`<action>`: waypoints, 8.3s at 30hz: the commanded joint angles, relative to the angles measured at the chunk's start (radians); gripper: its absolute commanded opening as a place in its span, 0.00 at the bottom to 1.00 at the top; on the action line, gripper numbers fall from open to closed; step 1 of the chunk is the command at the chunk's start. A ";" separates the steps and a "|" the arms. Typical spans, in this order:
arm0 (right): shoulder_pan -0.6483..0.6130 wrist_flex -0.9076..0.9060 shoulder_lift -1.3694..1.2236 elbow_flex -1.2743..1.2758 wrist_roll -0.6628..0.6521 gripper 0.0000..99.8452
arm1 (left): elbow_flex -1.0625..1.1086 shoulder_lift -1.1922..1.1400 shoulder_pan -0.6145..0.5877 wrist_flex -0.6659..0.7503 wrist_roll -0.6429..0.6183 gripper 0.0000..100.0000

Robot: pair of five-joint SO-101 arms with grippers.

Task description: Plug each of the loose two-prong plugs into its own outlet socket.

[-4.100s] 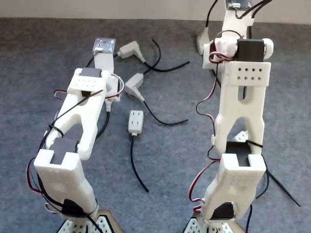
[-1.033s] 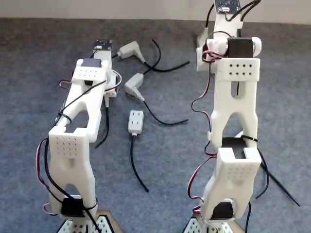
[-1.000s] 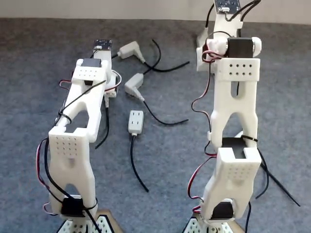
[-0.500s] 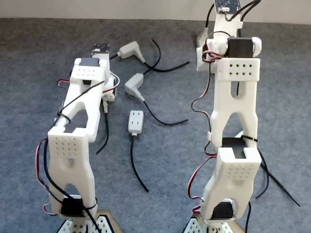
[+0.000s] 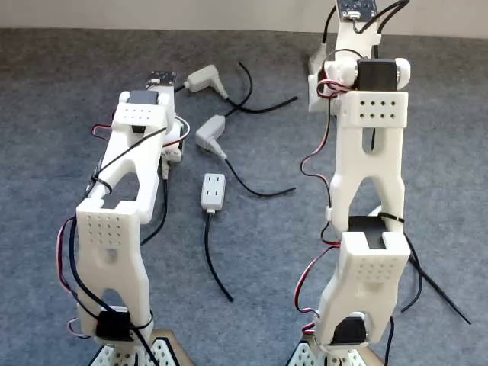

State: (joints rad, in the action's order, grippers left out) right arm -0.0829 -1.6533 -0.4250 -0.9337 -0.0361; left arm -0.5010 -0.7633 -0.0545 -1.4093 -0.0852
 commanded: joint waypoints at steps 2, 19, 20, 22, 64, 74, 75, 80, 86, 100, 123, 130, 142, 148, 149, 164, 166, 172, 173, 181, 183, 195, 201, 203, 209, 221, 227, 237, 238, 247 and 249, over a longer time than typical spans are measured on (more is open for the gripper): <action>-0.007 0.013 0.030 -0.015 -0.008 0.25 | -0.002 0.004 0.033 0.017 0.006 0.01; 0.113 0.021 0.027 -0.090 -0.009 0.25 | 0.074 0.427 0.148 -0.097 0.002 0.00; 0.117 0.021 0.025 -0.090 -0.009 0.25 | 0.113 0.476 0.151 -0.097 0.002 0.00; 0.119 0.022 0.025 -0.090 -0.009 0.25 | 0.194 0.578 0.180 -0.094 0.002 0.01; -0.348 -0.108 0.516 0.197 -0.089 0.01 | 1.899 1.710 0.501 1.784 0.006 0.01; -0.552 0.065 0.819 0.607 -0.187 0.01 | 1.899 1.718 0.513 1.784 0.006 0.01; -0.552 0.091 0.839 0.647 -0.198 0.01 | 1.899 1.718 0.510 1.784 0.006 0.01; -0.552 0.183 0.892 0.817 -0.238 0.01 | 1.883 1.719 0.509 1.784 0.006 0.01; -0.544 0.337 0.897 0.993 -0.245 0.01 | 1.883 1.721 0.512 1.784 0.006 0.01; -0.275 0.581 0.889 1.129 -0.354 0.01 | 1.897 1.828 0.507 1.777 0.006 0.01; -0.223 0.521 0.905 1.036 -0.388 0.01 | 1.959 2.017 0.507 1.631 0.002 0.01; -0.346 0.395 1.000 0.900 -0.347 0.01 | 1.916 1.876 0.506 1.654 0.002 0.01; -0.314 0.441 1.021 0.957 -0.344 0.01 | 1.422 1.432 0.260 1.077 -0.158 0.01; -0.291 0.447 1.020 0.957 -0.344 0.01 | 1.095 1.267 0.262 0.692 -0.008 0.01; -0.285 0.455 1.020 0.957 -0.344 0.01 | 1.063 1.248 0.262 0.666 0.031 0.01; -0.252 0.461 1.020 0.957 -0.345 0.01 | 0.776 0.888 0.317 0.321 0.872 0.01; -0.252 0.461 1.020 0.957 -0.345 0.01 | 0.766 0.875 0.317 0.310 0.954 0.01; -0.252 0.461 1.020 0.957 -0.345 0.01 | 0.765 0.868 0.320 0.247 1.211 0.01; -0.252 0.461 1.020 0.957 -0.347 0.01 | 0.769 0.868 0.328 0.229 1.246 0.01; -0.252 0.461 1.020 0.957 -0.347 0.01 | 0.771 0.863 0.361 0.153 1.415 0.01; -0.252 0.460 1.021 0.957 -0.348 0.01 | 0.762 0.840 0.360 0.155 1.453 0.01; -0.211 0.473 1.023 0.955 -0.345 0.01 | 0.446 0.601 0.283 0.052 1.494 0.01; -0.211 0.473 1.023 0.955 -0.345 0.01 | 0.312 0.549 0.282 -0.006 1.496 0.01; -0.211 0.473 1.023 0.955 -0.347 0.01 | 0.288 0.495 0.278 -0.009 1.496 0.01; -0.209 0.473 1.024 0.955 -0.348 0.01 | 0.177 0.354 0.269 -0.098 1.494 0.01; -0.209 0.473 1.023 0.955 -0.350 0.01 | 0.030 0.209 0.232 -0.193 1.494 0.01; -0.209 0.473 1.023 0.955 -0.350 0.01 | 0.030 0.197 0.257 -0.198 1.493 0.01; -0.209 0.473 1.023 0.955 -0.350 0.01 | -0.151 0.197 0.255 -0.328 1.493 0.01; -0.209 0.473 1.023 0.955 -0.350 0.01 | -0.151 0.197 0.259 -0.330 1.493 0.01; -0.209 0.473 1.023 0.955 -0.350 0.01 | -0.088 0.186 0.272 -0.324 1.493 0.01; -0.209 0.473 1.023 0.955 -0.350 0.01 | -0.056 0.186 0.274 -0.324 1.493 0.01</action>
State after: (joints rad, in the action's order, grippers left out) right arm -0.3038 -1.1991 0.5662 0.0315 -0.3890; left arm -0.5915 -0.5884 0.1972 -1.6824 1.3495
